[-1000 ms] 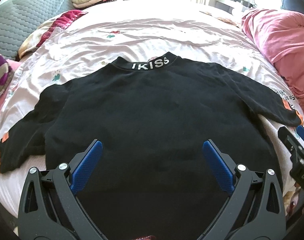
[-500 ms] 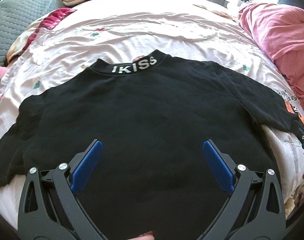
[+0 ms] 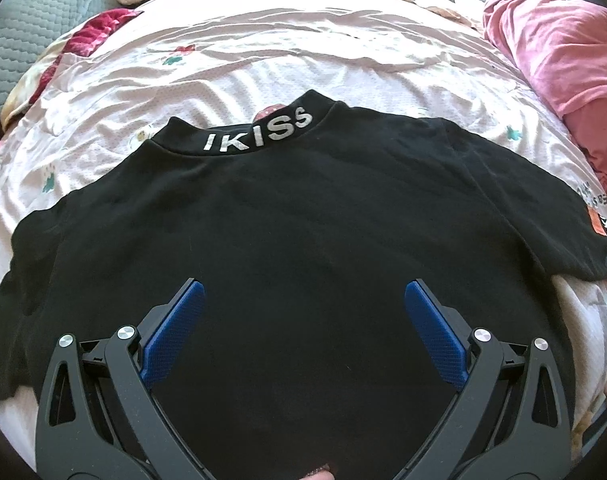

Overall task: Fold small clothes
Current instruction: 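Move the right gripper to the orange sleeve cuff and grasp it, then lift the sleeve with the right gripper and fold it across the shirt front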

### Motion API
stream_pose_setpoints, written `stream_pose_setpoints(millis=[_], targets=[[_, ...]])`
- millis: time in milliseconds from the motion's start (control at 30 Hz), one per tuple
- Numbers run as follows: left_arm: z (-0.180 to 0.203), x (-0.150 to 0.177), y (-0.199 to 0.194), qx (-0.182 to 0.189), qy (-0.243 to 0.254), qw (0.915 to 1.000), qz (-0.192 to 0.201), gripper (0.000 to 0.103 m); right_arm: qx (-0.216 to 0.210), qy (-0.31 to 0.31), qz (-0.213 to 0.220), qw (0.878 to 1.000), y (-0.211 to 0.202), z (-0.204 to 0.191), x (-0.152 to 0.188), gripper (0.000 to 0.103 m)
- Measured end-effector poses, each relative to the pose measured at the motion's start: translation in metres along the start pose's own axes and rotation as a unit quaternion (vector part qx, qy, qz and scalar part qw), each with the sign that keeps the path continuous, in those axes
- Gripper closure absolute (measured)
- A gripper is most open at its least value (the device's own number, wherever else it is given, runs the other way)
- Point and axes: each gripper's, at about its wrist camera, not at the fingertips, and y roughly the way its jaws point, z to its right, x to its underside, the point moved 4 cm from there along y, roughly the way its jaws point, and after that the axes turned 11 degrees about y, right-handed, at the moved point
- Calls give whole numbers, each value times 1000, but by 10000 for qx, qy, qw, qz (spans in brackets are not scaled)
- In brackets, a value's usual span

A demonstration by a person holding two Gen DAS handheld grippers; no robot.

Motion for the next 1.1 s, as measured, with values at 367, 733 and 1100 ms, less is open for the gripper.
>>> stream_pose_setpoints(millis=[367, 733, 1100], targets=[[-16, -13, 22, 122, -195, 9997, -120, 9, -101, 1209, -237, 9923, 38, 33, -37, 4], [-17, -26, 18, 541, -238, 9982, 59, 9, -810, 1976, 68, 9769, 48, 48, -62, 76], [-37, -29, -21, 780, -610, 9943, 403, 9, -2132, 727, 641, 9722, -15, -57, -61, 78]])
